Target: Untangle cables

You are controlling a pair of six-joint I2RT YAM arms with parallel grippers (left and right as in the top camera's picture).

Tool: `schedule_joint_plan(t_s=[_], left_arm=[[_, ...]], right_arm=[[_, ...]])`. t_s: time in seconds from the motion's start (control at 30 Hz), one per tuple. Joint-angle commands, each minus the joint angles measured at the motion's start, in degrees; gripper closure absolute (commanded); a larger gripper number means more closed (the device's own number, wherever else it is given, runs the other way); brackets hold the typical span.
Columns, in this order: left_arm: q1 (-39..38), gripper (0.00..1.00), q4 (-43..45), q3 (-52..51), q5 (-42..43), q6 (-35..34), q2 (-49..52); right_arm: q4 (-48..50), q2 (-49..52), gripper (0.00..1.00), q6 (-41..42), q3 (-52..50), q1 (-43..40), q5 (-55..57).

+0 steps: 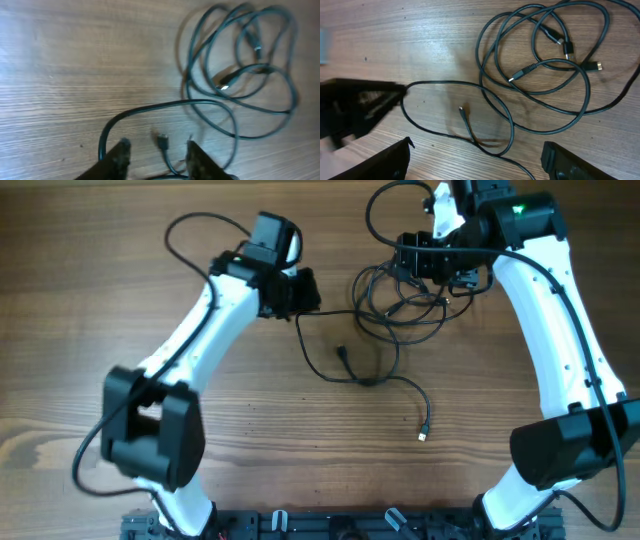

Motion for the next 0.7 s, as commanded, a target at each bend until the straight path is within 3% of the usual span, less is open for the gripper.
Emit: schedule_joint_plan(t_s=[0.0,0.13,0.27,0.47,0.57,0.67], left_arm=[[0.22,0.55,-0.07,0.02,-2.12,1.18,4.09],[0.26,0.52,0.2,0.02,-2.75,7.23,7.5],[0.28,0.54,0.17,0.02,-5.92,11.87,9.4],[0.28,0.56,-5.03,0.02,-23.1,19.06,9.55],[0.98,0.56,-9.38,0.02,-33.09,19.54,9.55],[4.66,0.63,-11.26,0.02,-34.01,16.79,9.55]], right_arm=[[0.11,0.66,0.14,-1.86,0.0,0.44,-1.66],[0.13,0.74,0.13,-1.95,0.0,0.44,-1.66],[0.07,0.74,0.13,-2.25,0.0,0.44,-1.66],[0.09,0.74,0.13,-2.27,0.0,0.5,-1.68],[0.13,0.74,0.13,-2.25,0.0,0.5,-1.68],[0.09,0.74,0.13,-2.27,0.0,0.55,-2.34]])
